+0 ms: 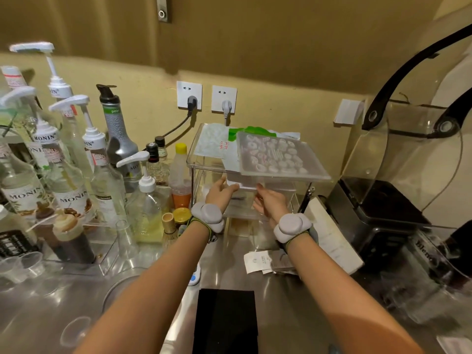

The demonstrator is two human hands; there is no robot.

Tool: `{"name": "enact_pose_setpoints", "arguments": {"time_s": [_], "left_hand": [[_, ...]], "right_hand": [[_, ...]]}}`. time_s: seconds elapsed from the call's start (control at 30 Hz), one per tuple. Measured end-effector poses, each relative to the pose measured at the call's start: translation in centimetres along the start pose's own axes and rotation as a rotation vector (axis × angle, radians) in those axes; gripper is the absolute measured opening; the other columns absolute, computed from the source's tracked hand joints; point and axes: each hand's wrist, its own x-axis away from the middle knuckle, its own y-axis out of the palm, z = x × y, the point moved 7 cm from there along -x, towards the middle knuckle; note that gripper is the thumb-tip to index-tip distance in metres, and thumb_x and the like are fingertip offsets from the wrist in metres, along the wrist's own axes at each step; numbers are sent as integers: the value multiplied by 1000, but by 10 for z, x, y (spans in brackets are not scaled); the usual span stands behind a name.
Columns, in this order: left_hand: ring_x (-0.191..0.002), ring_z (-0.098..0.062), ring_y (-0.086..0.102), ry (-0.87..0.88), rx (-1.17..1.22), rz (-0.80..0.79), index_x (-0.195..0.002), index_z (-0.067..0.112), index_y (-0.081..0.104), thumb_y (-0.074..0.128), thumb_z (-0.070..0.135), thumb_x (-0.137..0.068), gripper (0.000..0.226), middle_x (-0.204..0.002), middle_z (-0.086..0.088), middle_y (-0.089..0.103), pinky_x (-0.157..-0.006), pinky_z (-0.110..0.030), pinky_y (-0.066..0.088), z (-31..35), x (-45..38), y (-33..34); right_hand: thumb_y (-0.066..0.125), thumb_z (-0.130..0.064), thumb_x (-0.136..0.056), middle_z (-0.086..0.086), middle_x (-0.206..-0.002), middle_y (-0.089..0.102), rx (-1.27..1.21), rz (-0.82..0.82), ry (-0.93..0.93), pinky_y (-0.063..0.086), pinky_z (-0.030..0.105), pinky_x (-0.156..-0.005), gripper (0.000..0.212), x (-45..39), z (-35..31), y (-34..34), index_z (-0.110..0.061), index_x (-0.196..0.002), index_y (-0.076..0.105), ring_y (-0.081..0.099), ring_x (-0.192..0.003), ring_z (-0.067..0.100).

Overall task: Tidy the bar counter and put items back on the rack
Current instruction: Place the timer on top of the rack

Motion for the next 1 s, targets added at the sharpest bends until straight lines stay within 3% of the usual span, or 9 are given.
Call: {"name": "enact_pose_setpoints", "arguments": {"time_s": [0.27, 0.37, 0.47, 0.53, 0.67, 0.77, 0.83, 0.93, 1.0], "left_hand": [[-139, -26, 38, -3, 50, -19, -148, 12, 28, 52, 20, -94, 59, -151, -10, 38, -116, -37, 31, -9, -10, 2], [-141, -25, 35, 2, 60, -18, -148, 12, 27, 52, 23, -94, 60, -152, -10, 37, -116, -35, 29, -13, -13, 3], [-142, -24, 34, 23, 64, 25, -148, 11, 28, 53, 27, -94, 61, -153, -8, 34, -114, -34, 27, -15, -9, 2], [-139, -25, 38, 30, 90, 115, -146, 9, 32, 55, 27, -93, 61, -151, -9, 37, -111, -32, 31, -18, -4, -6], [-116, -30, 54, -4, 154, 306, -138, 4, 38, 57, 18, -90, 53, -130, -18, 55, -98, -32, 41, -33, 10, -25], [-81, -25, 55, -62, 130, 286, -124, 4, 51, 53, 13, -89, 36, -106, -16, 65, -71, -23, 49, -58, 26, -27], [-79, -22, 54, -82, 66, 254, -104, 8, 62, 51, 15, -86, 23, -91, -9, 66, -59, -18, 43, -75, 35, -25], [-95, -30, 62, -138, 15, 261, -106, 9, 64, 51, 13, -85, 25, -100, -12, 67, -81, -30, 48, -108, 46, -30], [-99, -32, 62, -195, -27, 275, -115, 10, 61, 51, 12, -86, 30, -102, -11, 65, -83, -32, 47, -128, 53, -35]], "right_hand": [[65, -26, -87, 6, -63, 51, 6, -24, 2, 41, 23, -59, 33, -7, 5, 0, -14, -58, 54, 43, -53, 14], [65, -28, -87, 3, -63, 51, -15, -31, 16, 48, 19, -61, 32, -8, 9, -1, -14, -60, 53, 48, -56, 10], [60, -27, -90, -6, -40, 49, -70, -51, 23, 38, 12, -36, 35, -3, 14, -3, -12, -60, 50, 44, -31, 0], [57, -22, -92, -7, -34, 45, -107, -28, 29, 32, 12, -30, 35, 0, 20, -7, -11, -60, 48, 39, -24, 0], [53, -6, -91, 6, -59, 43, -128, -5, 67, 32, 13, -29, 29, 13, 36, -10, -9, -62, 49, 37, -26, 2], [54, -4, -88, 5, -66, 53, -30, -28, 191, 44, 15, -35, 22, 31, 65, -4, -11, -67, 54, 51, -40, 4], [54, -5, -87, 4, -63, 49, 29, -102, 273, 41, 14, -35, 20, 42, 88, 8, -11, -68, 54, 47, -34, 3], [53, -8, -87, 2, -61, 46, 130, -196, 372, 41, 16, -48, 21, 59, 119, 22, -14, -67, 53, 40, -27, 2], [51, -10, -89, 2, -62, 45, 158, -262, 424, 39, 18, -55, 22, 67, 137, 32, -14, -68, 51, 40, -31, 4]]}}
